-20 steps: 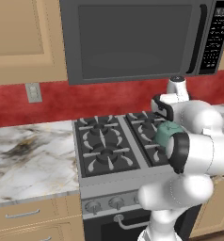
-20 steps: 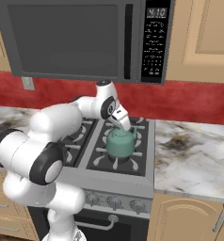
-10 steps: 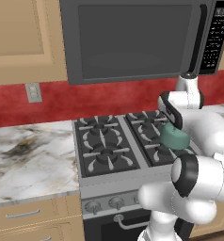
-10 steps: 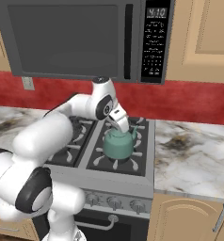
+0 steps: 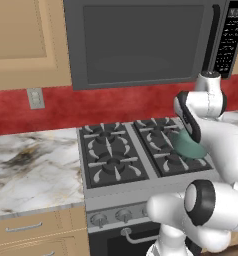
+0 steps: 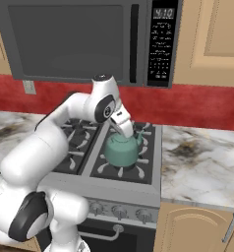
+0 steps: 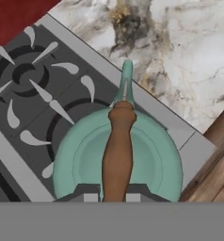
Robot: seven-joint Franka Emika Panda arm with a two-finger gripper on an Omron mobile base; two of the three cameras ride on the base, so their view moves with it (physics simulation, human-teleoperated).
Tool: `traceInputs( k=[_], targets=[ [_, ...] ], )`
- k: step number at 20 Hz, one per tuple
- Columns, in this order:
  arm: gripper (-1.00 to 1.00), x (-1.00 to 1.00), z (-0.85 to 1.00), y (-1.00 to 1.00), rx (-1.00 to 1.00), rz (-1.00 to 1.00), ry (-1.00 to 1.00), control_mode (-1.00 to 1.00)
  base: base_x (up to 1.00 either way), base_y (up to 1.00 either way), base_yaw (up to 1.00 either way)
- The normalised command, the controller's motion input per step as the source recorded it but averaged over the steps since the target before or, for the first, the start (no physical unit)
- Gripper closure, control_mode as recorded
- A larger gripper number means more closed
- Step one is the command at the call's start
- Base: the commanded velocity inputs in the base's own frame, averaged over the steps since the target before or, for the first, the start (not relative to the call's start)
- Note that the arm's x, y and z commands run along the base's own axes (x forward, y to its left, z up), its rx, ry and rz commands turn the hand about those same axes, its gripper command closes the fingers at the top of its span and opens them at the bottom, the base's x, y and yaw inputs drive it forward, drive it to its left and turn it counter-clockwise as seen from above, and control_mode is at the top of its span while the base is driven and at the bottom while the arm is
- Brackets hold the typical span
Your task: The kettle is done boiling. Turn off the stove, then wait for 300 timesteps before moving the kettle to the dining table.
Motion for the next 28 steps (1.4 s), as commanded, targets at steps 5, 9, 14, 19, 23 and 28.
traceInputs(
  k=[5, 9, 14, 19, 23, 28],
  targets=[
    [1.0, -0.32, 0.33, 0.0, 0.01, -0.02, 0.0, -1.0, 0.0, 0.0, 0.0],
    [1.0, -0.07, 0.13, 0.0, 0.0, -0.01, 0.0, -1.0, 0.0, 0.0, 0.0],
    [1.0, 0.0, 0.0, 0.0, 0.0, 0.0, 0.01, -1.0, 0.0, 0.0, 0.0],
    [1.0, -0.01, 0.0, 0.0, 0.0, 0.0, 0.0, 1.0, -0.14, 0.0, -0.02],
    [1.0, 0.0, 0.0, 0.0, 0.0, 0.0, 0.0, 1.0, -0.57, -0.01, -0.17],
    [1.0, 0.0, 0.0, 0.0, 0.0, 0.0, 0.0, 1.0, -0.37, 0.0, -0.34]
  ],
)
